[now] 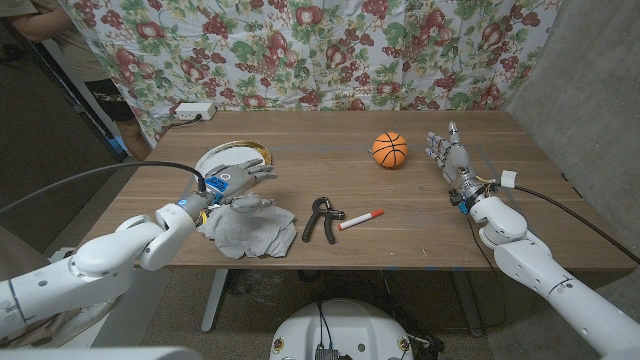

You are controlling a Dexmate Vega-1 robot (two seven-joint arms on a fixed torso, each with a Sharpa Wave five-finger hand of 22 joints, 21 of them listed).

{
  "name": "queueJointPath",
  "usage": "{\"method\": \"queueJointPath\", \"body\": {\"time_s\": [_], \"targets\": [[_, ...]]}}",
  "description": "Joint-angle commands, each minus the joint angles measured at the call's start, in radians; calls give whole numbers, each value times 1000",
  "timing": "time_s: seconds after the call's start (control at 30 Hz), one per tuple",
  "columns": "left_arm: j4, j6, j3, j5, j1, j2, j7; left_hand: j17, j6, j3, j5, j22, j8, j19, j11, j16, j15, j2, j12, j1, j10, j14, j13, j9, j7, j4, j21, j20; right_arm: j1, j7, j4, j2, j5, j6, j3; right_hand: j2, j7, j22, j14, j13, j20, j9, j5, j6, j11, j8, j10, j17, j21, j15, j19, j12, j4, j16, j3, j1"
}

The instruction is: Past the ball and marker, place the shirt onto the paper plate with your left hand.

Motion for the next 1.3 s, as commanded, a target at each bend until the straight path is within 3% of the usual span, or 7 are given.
{"method": "queueJointPath", "body": {"time_s": [0.03, 0.37, 0.53, 0.87, 1.0, 1.3], "targets": [[20, -17, 15, -1, -13, 8, -12, 4, -7, -6, 11, 6, -2, -11, -4, 0, -172, -3, 0, -12, -16, -14, 4, 6, 1, 3, -2, -86, 11, 2, 5, 2, 2, -13, -6, 10, 4, 1, -4, 5, -2, 5, 7, 4, -4, 5, 3, 2, -4, -8, -1, 5, 5, 3, -6, -5], [26, -31, 31, 3, -29, 10, -9, 7, -4, -38, 19, 9, 6, -14, 4, 10, -172, -22, 12, -51, -11, -13, 5, 8, 2, 13, 5, -86, 21, 3, 12, 3, 2, -21, -9, 11, 4, 1, -5, 5, -1, 5, 7, 5, -2, 5, 5, 2, -5, -8, -2, 6, 5, 3, -6, -5], [25, -36, 27, -6, -25, 20, -10, 8, -17, -64, 43, 5, 9, -14, 5, 13, -168, -38, 20, -36, -13, -13, 7, 10, 2, -15, 7, -86, 30, 5, 19, 5, 0, -23, -12, 11, 3, 1, -5, 5, -2, 5, 7, 5, -2, 5, 5, 2, -5, -8, -2, 6, 5, 3, -6, -5], [-5, -11, -49, -64, 71, 90, -5, 9, -23, -89, 69, 3, 14, -13, 1, 16, -170, -39, 25, -17, -14, -10, 9, 12, 2, -25, 9, -85, 43, 6, 27, 6, -3, -28, -15, 12, 4, 1, -5, 5, -2, 5, 8, 4, -2, 5, 4, 2, -5, -9, -2, 5, 5, 3, -7, -4], [3, -28, -54, -66, 64, 97, -4, 10, -112, -126, 91, 5, -9, -20, -1, 16, -172, -39, 26, -13, -20, -15, 10, 13, 3, -21, 9, -87, 52, 11, 37, 7, -8, -31, -22, 12, 4, 1, -5, 5, -3, 5, 8, 5, -4, 5, 4, 2, -5, -9, -2, 5, 5, 3, -6, -4], [-1, -16, -83, -68, 90, 111, -9, 11, -136, -136, 98, 5, -10, -20, -2, 16, -173, -35, 27, -9, -19, -15, 11, 14, 2, -21, 9, -91, 58, 11, 42, 12, -4, -35, -25, 13, 4, 1, -6, 5, -3, 5, 8, 5, -2, 5, 4, 2, -5, -10, -2, 5, 5, 3, -7, -4]]}}
